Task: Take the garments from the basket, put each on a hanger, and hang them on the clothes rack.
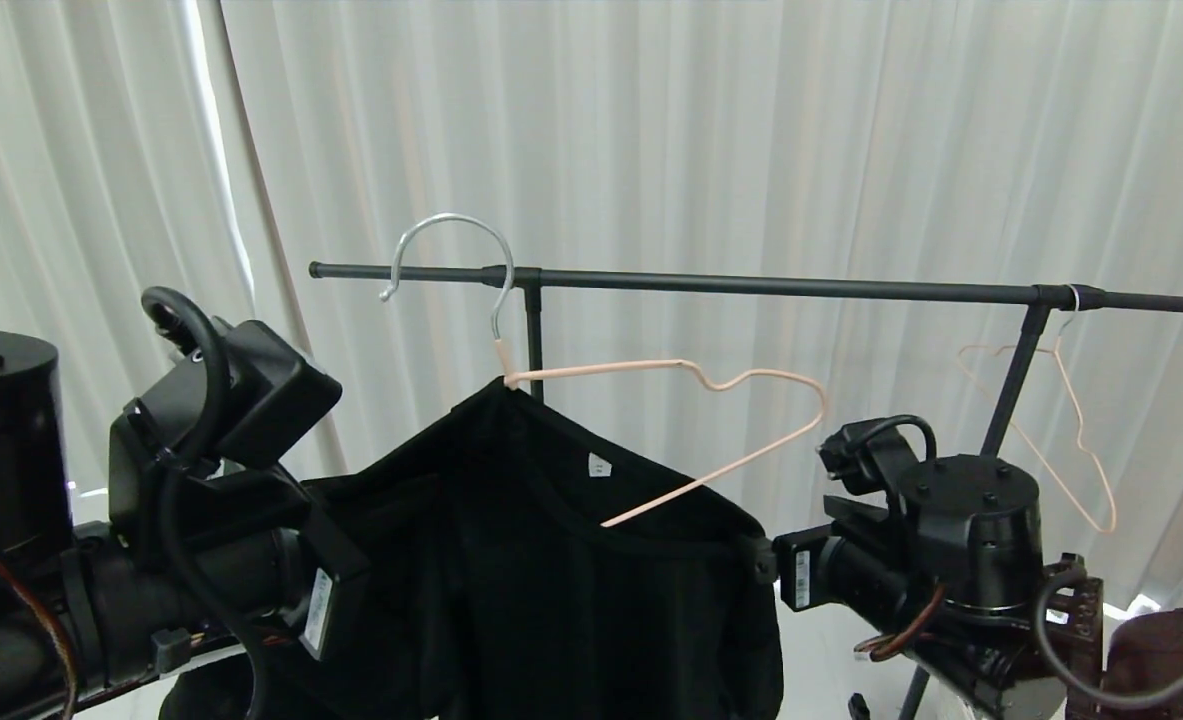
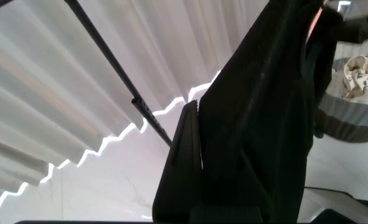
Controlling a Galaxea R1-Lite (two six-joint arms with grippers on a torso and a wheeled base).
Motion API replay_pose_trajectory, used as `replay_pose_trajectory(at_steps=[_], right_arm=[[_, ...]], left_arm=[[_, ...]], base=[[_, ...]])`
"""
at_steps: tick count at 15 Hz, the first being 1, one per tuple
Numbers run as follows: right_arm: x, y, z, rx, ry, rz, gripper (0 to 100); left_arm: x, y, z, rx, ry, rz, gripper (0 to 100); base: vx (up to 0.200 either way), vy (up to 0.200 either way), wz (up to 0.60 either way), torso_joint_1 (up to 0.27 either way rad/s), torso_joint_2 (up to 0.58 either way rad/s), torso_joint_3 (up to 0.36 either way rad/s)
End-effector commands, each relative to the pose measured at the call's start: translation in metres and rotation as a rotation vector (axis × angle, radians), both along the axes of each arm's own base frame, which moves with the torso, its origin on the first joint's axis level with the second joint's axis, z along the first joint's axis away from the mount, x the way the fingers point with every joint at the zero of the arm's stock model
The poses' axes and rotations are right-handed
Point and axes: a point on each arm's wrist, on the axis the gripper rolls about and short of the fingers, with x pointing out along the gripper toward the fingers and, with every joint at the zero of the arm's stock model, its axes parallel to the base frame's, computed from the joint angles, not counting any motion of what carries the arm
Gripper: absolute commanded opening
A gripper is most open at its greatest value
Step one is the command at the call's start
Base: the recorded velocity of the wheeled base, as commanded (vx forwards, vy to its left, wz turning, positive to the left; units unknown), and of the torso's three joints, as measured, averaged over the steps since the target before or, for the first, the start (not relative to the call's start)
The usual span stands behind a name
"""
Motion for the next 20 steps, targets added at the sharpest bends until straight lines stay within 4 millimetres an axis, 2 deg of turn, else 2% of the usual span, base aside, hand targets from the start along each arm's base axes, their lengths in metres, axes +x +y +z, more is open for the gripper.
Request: replay_pose_trajectory(at_steps=[1,3,6,12,16,20], right_arm=[[0.010,-0.019,0.010,0.016,-0.023,-0.034,100],[0.016,-0.032,0.016,0.021,-0.037,-0.034,100],[0.020,-0.040,0.020,0.024,-0.048,-0.044,100],[0.018,-0.044,0.025,0.035,-0.060,-0.040,100],[0.002,-0.054,0.048,0.033,-0.059,0.126,100],[-0.015,-0.078,0.082,0.046,0.031,0.268,100]], left_arm=[[-0.002,0.004,-0.010,0.016,0.026,0.011,0],[-0.009,0.009,-0.023,0.021,0.030,0.011,0],[-0.016,0.014,-0.041,0.035,0.050,0.012,0],[-0.019,0.017,-0.055,0.071,0.091,0.013,0],[-0.012,0.013,-0.082,0.274,0.132,-0.057,0],[0.003,0.006,-0.084,0.312,0.143,0.011,0]], base=[[0.000,0.000,0.00,0.000,0.00,0.000],[0.000,0.000,0.00,0.000,0.00,0.000],[0.000,0.000,0.00,0.000,0.00,0.000],[0.000,0.000,0.00,0.000,0.00,0.000],[0.000,0.000,0.00,0.000,0.00,0.000],[0.000,0.000,0.00,0.000,0.00,0.000]])
